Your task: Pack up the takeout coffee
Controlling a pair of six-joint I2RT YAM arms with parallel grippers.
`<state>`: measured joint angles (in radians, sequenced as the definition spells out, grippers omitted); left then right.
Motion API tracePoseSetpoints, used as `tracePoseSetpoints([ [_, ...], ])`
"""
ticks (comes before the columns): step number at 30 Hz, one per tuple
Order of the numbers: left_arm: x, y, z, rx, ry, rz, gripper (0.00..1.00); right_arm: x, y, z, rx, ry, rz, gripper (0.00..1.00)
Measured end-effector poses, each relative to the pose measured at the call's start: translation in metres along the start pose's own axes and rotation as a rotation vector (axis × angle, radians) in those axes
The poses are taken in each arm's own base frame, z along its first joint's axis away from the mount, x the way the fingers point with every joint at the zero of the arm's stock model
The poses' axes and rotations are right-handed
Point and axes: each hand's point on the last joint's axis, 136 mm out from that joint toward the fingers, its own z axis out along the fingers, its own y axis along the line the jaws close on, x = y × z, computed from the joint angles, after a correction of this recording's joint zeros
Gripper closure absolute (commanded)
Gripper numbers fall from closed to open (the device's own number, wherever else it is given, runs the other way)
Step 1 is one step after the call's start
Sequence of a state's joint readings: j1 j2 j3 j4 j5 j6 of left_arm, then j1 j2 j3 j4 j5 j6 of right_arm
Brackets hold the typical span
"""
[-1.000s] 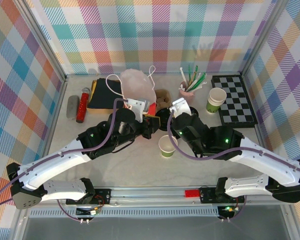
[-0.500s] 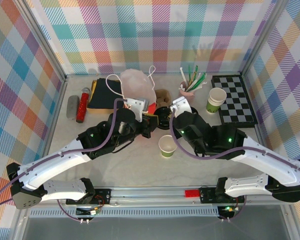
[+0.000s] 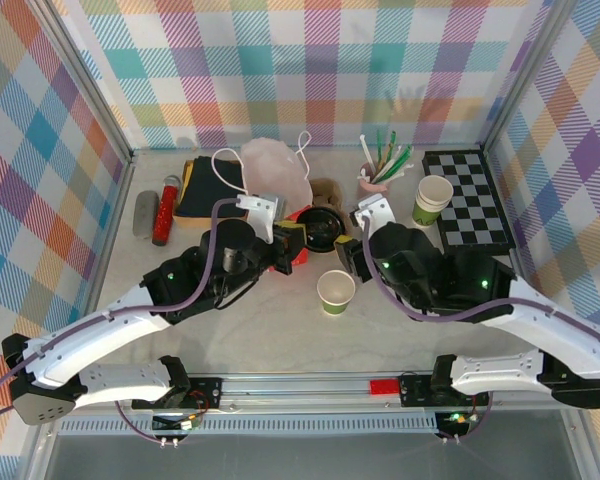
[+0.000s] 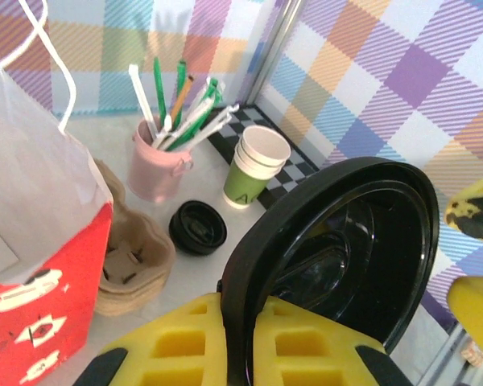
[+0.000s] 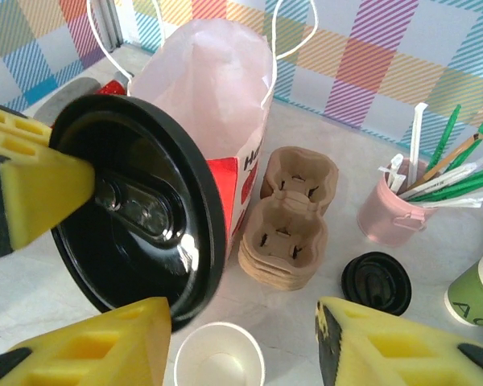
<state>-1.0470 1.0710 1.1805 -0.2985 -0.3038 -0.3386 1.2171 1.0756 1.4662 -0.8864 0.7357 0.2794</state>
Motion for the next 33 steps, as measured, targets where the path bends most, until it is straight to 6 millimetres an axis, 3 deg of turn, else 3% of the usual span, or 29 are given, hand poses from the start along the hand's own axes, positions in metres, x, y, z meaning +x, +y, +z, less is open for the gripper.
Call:
tracePoseSetpoints([
  [8,-0.011,0.013,-0.004,-0.069,-0.063,0.091,0.91,0.001,-0.022,-0.027,-0.009,-0.019,0.133,0.21],
  [13,-0.02,0.012,-0.019,-0.101,-0.176,0.214,0.91,-0.006,-0.047,-0.055,-0.04,-0.045,0.283,0.17],
  [16,-0.028,0.004,-0.031,-0.104,-0.271,0.302,0.9,-0.014,-0.064,-0.059,-0.061,-0.026,0.421,0.17],
  [22,-0.04,-0.027,-0.046,-0.15,-0.47,0.506,0.9,-0.003,-0.071,-0.026,-0.201,0.101,0.707,0.15],
  [27,-0.03,-0.057,-0.036,-0.244,-0.591,0.721,0.9,0.011,-0.066,0.008,-0.437,0.197,1.008,0.14],
  [30,-0.02,-0.065,-0.024,-0.306,-0.607,0.831,0.9,0.012,-0.056,0.011,-0.554,0.24,1.105,0.12],
  [33,-0.02,-0.063,-0.025,-0.349,-0.625,0.868,0.91,0.003,-0.046,0.002,-0.657,0.251,1.159,0.1],
])
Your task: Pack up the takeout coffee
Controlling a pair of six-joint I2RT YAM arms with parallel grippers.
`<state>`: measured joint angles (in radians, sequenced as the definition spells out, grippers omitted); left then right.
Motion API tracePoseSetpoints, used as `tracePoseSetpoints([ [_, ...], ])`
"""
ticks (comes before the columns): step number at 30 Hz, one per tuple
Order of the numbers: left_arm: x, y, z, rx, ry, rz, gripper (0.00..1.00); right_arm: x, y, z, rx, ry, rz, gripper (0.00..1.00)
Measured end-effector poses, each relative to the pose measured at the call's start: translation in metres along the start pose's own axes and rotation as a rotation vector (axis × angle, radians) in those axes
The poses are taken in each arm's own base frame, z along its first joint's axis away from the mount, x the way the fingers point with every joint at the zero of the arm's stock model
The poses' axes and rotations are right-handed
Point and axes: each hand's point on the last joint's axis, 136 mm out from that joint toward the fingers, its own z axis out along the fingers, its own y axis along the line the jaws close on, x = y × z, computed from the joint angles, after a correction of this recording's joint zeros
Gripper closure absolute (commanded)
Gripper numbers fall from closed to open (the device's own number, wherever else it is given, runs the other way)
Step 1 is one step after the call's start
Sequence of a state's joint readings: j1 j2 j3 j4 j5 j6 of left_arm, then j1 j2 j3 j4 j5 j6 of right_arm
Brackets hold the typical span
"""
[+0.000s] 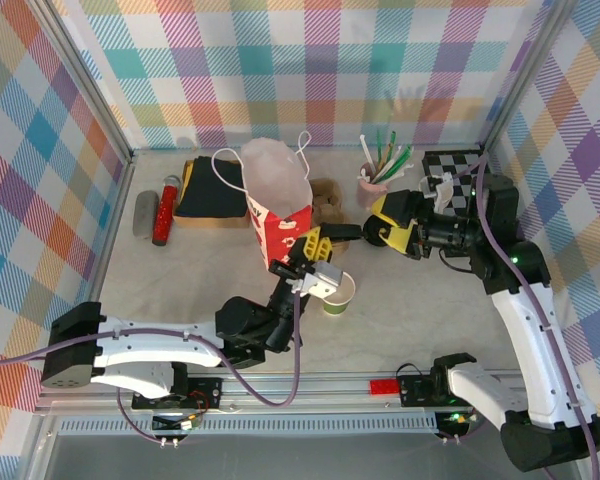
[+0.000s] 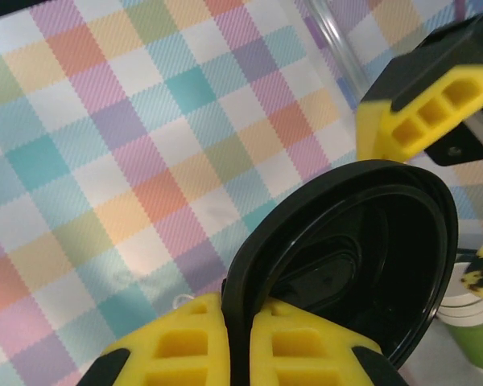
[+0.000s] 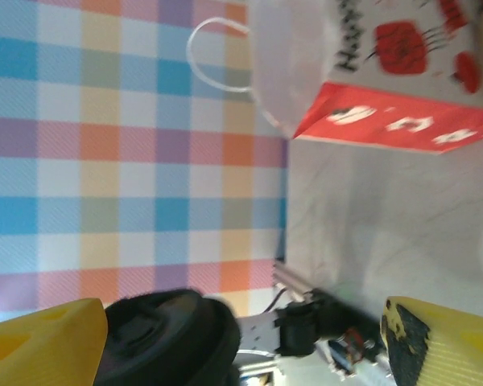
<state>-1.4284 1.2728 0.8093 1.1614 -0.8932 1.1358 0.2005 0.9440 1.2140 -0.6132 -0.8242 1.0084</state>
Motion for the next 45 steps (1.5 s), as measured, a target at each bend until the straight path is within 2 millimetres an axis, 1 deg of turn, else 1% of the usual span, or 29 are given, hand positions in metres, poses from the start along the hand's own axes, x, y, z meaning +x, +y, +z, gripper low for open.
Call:
tracePoseSetpoints([
  [4,-0.007,0.014,0.0,-0.048,-0.025,-0.006,0.92,0.013,0.013,-0.009,-0.071,0.019,0.049,0.12],
  [7,-0.01,0.017,0.0,-0.062,-0.036,-0.001,0.92,0.021,0.013,-0.011,-0.105,0.034,0.098,0.15],
  [10,-0.01,0.013,0.0,-0.057,-0.044,0.022,0.92,0.022,0.014,-0.009,-0.128,0.052,0.143,0.17],
  [15,-0.01,0.003,0.001,-0.038,-0.059,0.076,0.93,0.014,0.019,-0.003,-0.154,0.07,0.189,0.17],
  [27,-0.011,-0.014,0.013,-0.027,-0.083,0.126,0.94,0.015,0.025,-0.004,-0.17,0.091,0.212,0.25],
  [32,-0.012,-0.018,0.016,-0.026,-0.088,0.139,0.94,0.016,0.027,-0.005,-0.175,0.091,0.207,0.33],
  [38,-0.014,-0.016,0.022,-0.041,-0.091,0.148,0.94,0.015,0.027,-0.005,-0.175,0.087,0.207,0.46],
  [45,-0.015,-0.017,0.023,-0.048,-0.103,0.16,0.94,0.013,0.025,-0.006,-0.168,0.072,0.214,0.62],
])
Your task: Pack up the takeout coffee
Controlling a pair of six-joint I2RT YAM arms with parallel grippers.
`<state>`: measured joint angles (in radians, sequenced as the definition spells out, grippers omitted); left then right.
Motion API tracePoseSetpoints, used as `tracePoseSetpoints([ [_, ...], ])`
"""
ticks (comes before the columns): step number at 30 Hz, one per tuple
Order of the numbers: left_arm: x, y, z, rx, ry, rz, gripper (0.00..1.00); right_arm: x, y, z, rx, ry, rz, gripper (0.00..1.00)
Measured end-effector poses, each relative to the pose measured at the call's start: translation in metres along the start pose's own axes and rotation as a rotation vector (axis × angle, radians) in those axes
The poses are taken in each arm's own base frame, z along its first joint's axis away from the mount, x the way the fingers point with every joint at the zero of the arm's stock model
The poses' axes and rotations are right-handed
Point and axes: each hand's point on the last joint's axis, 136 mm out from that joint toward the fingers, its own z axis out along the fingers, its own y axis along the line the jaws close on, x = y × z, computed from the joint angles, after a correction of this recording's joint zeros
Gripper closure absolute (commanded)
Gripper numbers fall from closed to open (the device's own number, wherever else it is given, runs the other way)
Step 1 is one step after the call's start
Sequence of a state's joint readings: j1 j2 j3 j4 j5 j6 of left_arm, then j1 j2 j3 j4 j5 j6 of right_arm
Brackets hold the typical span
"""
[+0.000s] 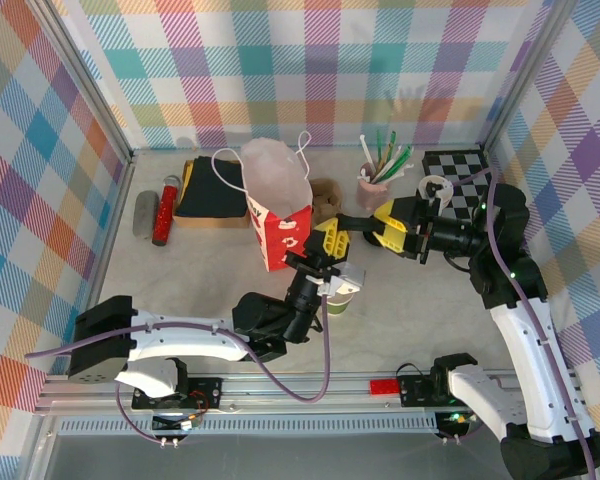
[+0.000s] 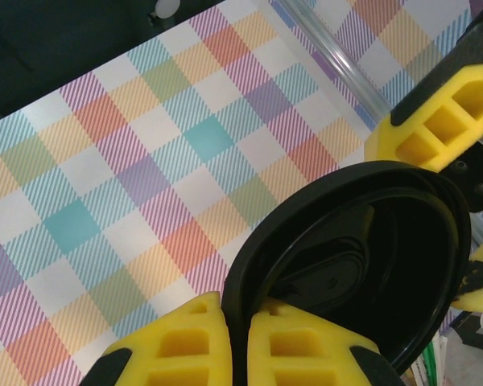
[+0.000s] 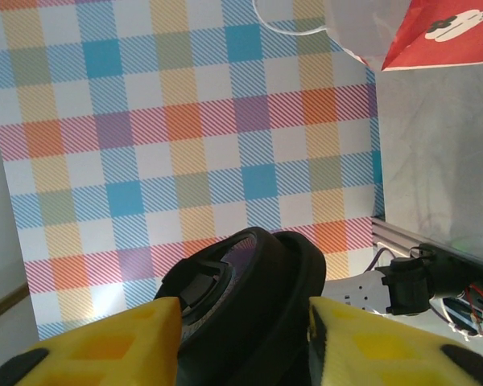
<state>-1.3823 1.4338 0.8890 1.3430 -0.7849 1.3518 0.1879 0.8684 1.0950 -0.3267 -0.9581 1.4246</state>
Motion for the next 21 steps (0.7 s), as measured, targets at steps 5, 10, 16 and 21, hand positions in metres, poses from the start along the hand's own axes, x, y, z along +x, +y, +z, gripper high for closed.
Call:
tracePoseSetpoints([
  [5,0.0004,-0.0031,0.0001,0.001,-0.004,0.015,0.94,-0.0041,-0.0015,-0.0007,0.005,-0.021,0.007,0.67],
  [10,0.001,-0.0027,0.0008,-0.005,-0.006,0.028,0.93,-0.0056,-0.0014,-0.0008,0.006,-0.03,0.006,0.71],
  [16,0.0022,-0.0052,0.0009,-0.004,-0.005,0.044,0.88,-0.0094,-0.0017,-0.0017,0.007,-0.05,0.007,0.74],
  [21,0.0026,-0.0063,0.0007,-0.009,-0.009,0.052,0.84,-0.0101,-0.0017,-0.0018,0.008,-0.054,0.003,0.78],
])
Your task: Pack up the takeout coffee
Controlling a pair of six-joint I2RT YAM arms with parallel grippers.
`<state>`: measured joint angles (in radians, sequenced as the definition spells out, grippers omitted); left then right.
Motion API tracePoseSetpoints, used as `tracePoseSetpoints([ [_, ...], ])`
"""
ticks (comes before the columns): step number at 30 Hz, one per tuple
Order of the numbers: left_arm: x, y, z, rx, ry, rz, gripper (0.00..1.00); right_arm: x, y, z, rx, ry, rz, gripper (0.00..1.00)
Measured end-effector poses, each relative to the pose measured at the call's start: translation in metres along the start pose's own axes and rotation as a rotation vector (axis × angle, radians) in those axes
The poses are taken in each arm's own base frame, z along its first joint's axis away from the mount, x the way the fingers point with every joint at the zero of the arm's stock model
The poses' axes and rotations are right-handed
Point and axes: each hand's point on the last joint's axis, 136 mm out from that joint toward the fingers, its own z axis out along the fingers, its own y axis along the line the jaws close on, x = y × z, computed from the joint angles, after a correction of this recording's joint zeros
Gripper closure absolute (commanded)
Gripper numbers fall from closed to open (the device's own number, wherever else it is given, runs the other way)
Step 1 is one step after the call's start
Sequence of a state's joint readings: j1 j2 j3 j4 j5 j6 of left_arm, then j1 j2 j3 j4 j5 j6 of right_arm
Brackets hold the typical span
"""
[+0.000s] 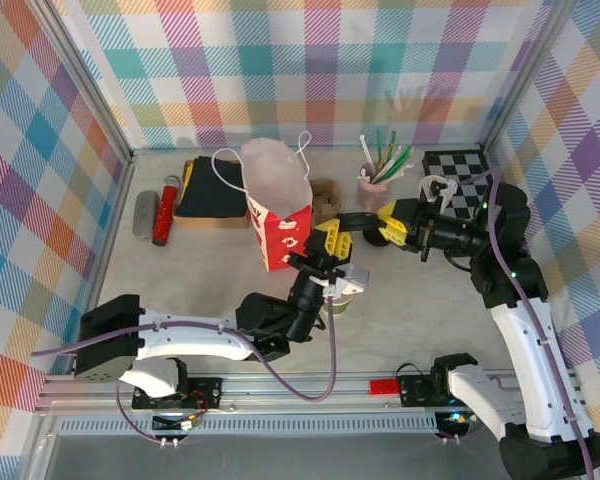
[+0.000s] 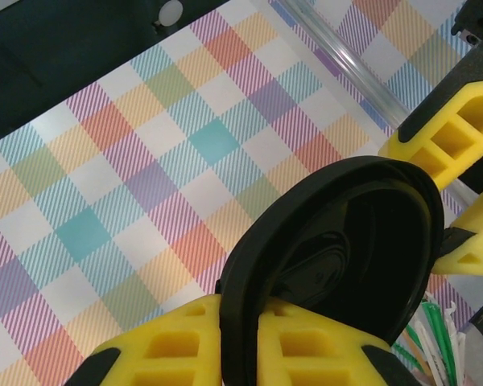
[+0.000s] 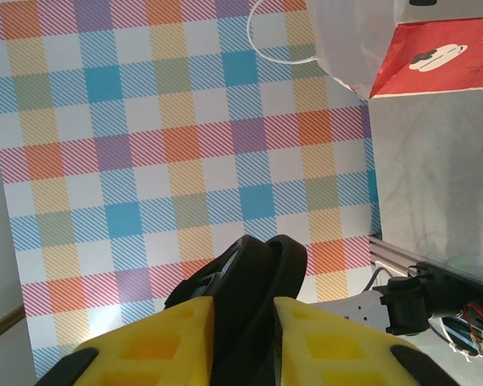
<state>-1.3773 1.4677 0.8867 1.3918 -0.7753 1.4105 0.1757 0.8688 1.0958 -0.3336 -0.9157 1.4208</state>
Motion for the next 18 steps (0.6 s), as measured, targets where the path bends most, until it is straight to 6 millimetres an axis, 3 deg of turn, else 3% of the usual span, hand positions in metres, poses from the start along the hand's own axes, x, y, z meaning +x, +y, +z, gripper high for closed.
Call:
tracePoseSetpoints([
  [5,0.0015,-0.003,-0.0007,0.001,0.0,0.01,0.85,-0.0031,-0.0011,0.0007,0.004,-0.01,0.004,0.82],
  [9,0.0029,-0.0058,-0.0013,0.002,0.0,0.032,0.78,-0.0048,-0.0009,0.0009,0.005,-0.017,0.002,0.83],
  [18,0.0068,-0.0103,-0.0023,0.009,0.006,0.058,0.74,-0.0069,0.0022,0.0009,0.002,-0.025,-0.019,0.87],
])
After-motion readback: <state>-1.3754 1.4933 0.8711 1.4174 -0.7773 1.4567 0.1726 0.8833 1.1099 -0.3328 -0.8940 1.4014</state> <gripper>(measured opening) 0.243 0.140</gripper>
